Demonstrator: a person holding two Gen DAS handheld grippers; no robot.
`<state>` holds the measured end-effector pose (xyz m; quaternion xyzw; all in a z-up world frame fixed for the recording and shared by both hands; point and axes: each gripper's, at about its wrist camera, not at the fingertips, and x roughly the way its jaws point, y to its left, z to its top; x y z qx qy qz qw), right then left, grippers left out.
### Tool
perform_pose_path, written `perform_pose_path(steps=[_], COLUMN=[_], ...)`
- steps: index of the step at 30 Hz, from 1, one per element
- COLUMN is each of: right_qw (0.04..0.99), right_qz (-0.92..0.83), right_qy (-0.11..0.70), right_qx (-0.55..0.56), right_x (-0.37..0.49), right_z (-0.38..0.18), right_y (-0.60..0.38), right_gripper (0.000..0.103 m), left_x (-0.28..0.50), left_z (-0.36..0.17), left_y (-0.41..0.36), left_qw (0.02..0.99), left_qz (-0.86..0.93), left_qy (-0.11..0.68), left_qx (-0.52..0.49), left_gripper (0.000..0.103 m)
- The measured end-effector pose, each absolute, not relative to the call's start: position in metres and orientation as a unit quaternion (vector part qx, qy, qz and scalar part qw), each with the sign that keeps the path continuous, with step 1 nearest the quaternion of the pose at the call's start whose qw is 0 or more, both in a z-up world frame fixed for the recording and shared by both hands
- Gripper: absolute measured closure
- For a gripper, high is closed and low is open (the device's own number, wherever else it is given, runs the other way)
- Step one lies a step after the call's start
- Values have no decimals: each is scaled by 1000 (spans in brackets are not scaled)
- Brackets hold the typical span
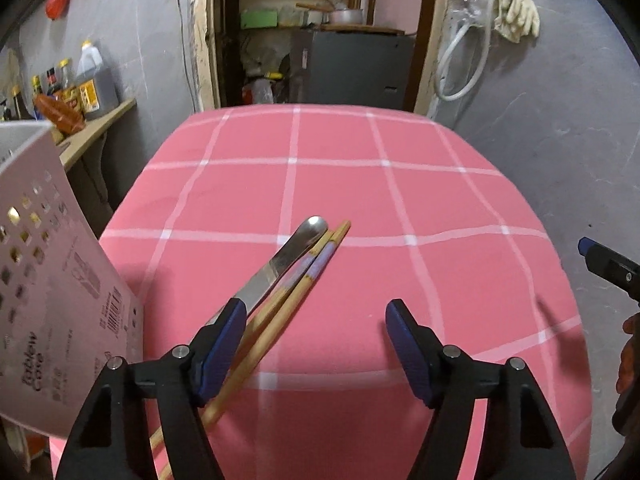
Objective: Organize utensils
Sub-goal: 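Move both empty tools back toward the chopsticks and knife on the cloth, then lower the left tool over the chopsticks while the right tool reaches for the knife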
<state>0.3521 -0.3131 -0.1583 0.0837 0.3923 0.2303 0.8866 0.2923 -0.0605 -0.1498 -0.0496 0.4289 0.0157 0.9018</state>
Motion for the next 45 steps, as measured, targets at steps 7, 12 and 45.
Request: perform_pose_path(steps=[7,12,45], right_qw=[876,871,873], right_qz=[254,268,227], right_qy=[402,406,430], right_qx=[75,66,50], right_x=[364,373,329], right_z=[-168,-170,-181], right_y=[-295,-283,-254], right_gripper=[10,10,10], left_x=[304,304,275], left_z=[-164,-169,-135], left_y=[-51,-52,-35], left_qw=[884,872,883], left_qz=[34,43,0], left_qy=[462,483,457], left_qx=[-66,-59,-108], left_gripper=[45,68,59])
